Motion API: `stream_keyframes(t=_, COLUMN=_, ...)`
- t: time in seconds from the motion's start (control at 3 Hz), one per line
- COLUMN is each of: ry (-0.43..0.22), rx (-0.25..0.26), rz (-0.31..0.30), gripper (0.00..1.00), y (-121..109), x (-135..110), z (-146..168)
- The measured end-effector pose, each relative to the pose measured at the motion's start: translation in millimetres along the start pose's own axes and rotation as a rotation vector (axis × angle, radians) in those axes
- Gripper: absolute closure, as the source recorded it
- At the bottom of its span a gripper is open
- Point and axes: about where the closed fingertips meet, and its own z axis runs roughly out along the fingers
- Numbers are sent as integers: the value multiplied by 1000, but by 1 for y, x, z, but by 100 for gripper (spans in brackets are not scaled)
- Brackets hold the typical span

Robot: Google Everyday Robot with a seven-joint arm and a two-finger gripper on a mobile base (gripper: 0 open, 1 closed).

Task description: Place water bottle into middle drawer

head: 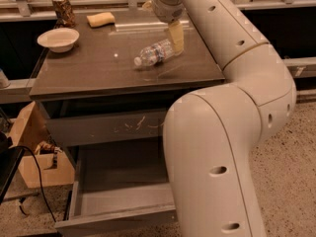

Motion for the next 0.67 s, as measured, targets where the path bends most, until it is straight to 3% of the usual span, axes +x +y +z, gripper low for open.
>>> stream_keyframes(t=0.67, ry=-84, rx=-2, rz=50, gripper=0, y=3, x=0, z=10)
